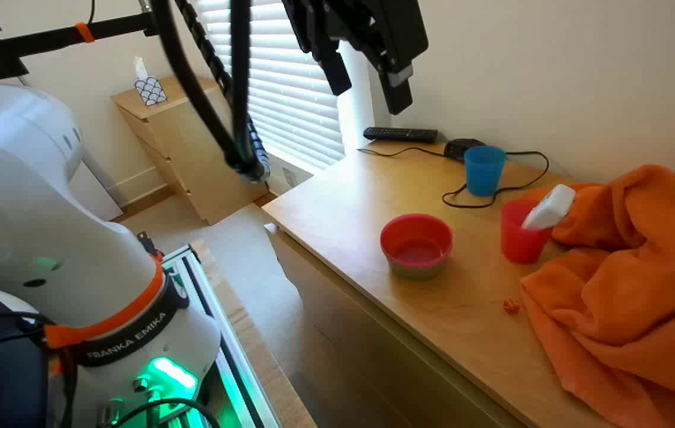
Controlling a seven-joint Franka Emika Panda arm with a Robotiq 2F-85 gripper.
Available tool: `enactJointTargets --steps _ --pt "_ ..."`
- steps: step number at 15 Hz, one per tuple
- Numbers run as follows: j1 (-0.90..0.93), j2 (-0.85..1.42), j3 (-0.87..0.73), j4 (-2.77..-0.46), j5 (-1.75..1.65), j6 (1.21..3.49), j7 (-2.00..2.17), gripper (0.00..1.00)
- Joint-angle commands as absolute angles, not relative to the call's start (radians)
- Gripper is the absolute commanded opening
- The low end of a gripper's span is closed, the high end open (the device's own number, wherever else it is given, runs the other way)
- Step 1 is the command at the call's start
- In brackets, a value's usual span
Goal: Remove the red bowl from the green bowl
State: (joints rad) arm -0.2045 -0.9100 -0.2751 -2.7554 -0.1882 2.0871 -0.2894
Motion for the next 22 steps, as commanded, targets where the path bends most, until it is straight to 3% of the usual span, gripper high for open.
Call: enactJointTargets --steps 1,7,12,16,20,22 --pt "-0.204 -0.909 -0.275 -2.754 -0.188 2.084 -0.289 1.0" --pt "-0.2 -0.889 -0.265 -2.751 -0.201 2.089 -0.291 1.0" --pt "-0.065 -0.601 -0.227 -2.73 -0.182 2.176 -0.339 1.0" --pt "-0.06 -0.378 -0.147 -2.703 -0.187 2.304 -0.222 1.0" --pt "-0.096 -0.229 -0.081 -2.676 -0.216 2.403 -0.062 1.0" --pt "-0.079 -0.266 -0.087 -2.704 -0.186 2.404 -0.104 1.0"
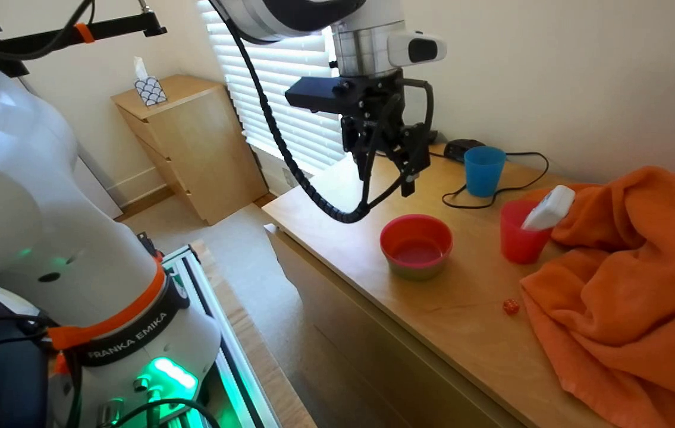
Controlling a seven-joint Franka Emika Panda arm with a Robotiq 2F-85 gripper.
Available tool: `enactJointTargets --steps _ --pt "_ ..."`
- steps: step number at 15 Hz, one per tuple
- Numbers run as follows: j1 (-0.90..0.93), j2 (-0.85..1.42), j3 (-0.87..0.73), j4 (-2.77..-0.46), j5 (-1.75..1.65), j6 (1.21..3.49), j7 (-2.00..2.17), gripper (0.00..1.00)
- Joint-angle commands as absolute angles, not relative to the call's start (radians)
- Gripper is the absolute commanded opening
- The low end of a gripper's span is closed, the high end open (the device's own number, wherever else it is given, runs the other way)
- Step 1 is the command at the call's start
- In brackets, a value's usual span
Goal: Remove the red bowl from the green bowl
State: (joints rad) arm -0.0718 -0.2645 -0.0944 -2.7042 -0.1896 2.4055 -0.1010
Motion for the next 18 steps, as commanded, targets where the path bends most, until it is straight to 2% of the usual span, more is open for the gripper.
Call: enactJointTargets --steps 1,11,13,14,18 --pt "-0.082 -0.243 -0.085 -2.692 -0.187 2.404 -0.094 1.0" --pt "-0.057 -0.062 -0.064 -2.703 -0.17 2.588 -0.108 0.98" --pt "-0.059 -0.026 -0.068 -2.704 -0.146 2.618 -0.123 0.74" --pt "-0.059 -0.012 -0.067 -2.704 -0.142 2.626 -0.125 0.68" --pt "-0.058 0.017 -0.063 -2.695 -0.152 2.623 -0.11 0.35"
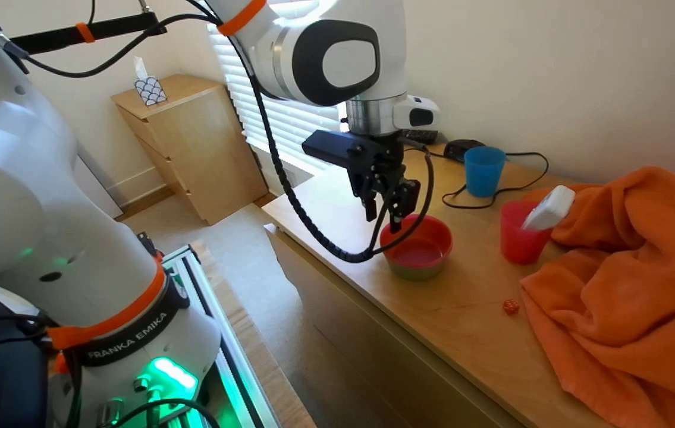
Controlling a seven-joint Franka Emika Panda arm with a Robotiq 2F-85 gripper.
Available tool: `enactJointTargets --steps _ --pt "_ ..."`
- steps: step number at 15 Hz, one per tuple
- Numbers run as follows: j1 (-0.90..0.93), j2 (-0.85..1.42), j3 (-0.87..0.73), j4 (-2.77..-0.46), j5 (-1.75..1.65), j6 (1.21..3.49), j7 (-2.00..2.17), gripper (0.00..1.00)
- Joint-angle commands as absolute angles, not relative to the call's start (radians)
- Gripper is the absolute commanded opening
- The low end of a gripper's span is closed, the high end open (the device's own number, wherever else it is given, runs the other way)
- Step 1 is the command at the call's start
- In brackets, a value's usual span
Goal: Remove the red bowl from the green bowl
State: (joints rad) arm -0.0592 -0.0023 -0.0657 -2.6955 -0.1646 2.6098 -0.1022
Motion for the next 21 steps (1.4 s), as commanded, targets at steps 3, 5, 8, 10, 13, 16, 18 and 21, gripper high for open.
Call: enactJointTargets --steps 3,5,8,10,13,16,18,21 --pt "-0.058 0.022 -0.062 -2.692 -0.152 2.615 -0.113 0.13" --pt "-0.06 0.011 -0.063 -2.696 -0.152 2.609 -0.131 0.08" --pt "-0.065 0.005 -0.069 -2.695 -0.166 2.597 -0.123 0.1" --pt "-0.066 0.009 -0.069 -2.691 -0.172 2.591 -0.12 0.11" --pt "-0.065 -0.002 -0.067 -2.697 -0.162 2.59 -0.156 0.01" --pt "-0.068 -0.041 -0.069 -2.726 -0.143 2.623 -0.269 0.01" --pt "-0.069 -0.068 -0.073 -2.745 -0.121 2.648 -0.355 0.01" --pt "-0.075 -0.09 -0.083 -2.75 -0.132 2.645 -0.359 0.01"
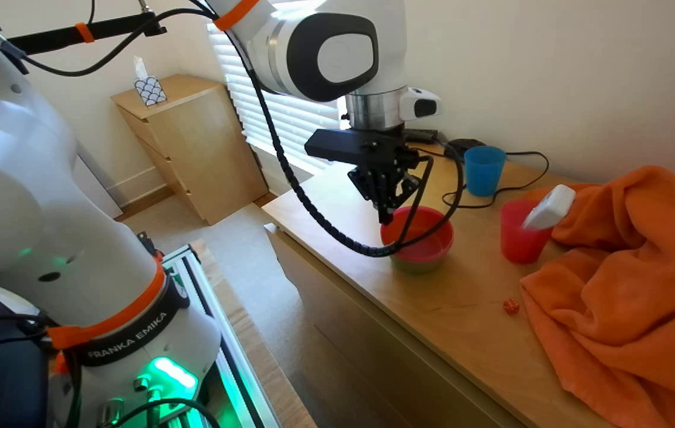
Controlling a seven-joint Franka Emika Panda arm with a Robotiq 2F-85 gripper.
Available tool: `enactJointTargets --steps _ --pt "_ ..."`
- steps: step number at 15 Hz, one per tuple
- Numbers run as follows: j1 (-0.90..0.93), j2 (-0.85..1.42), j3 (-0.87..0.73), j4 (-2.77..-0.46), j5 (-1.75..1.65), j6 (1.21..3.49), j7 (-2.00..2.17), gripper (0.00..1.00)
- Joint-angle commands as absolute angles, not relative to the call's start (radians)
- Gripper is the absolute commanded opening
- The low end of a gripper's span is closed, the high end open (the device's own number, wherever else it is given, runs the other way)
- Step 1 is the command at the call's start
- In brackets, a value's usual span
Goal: Remove the red bowl from the green bowl
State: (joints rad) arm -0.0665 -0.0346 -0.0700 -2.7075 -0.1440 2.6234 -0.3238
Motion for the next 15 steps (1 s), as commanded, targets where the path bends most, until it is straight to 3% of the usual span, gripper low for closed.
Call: enactJointTargets --steps 1,3,5,7,10,15 --pt "-0.078 -0.1 -0.084 -2.753 -0.147 2.638 -0.328 0.01" --pt "-0.105 -0.138 -0.074 -2.774 -0.318 2.643 -0.101 0.01" --pt "-0.071 -0.188 -0.076 -2.824 -0.262 2.676 -0.308 0.01" --pt "-0.092 -0.155 -0.067 -2.753 -0.284 2.647 -0.174 0.01" --pt "-0.049 -0.189 -0.077 -2.779 -0.232 2.725 -0.367 0.01" --pt "-0.091 -0.196 -0.015 -2.756 -0.425 2.625 -0.142 0.01"
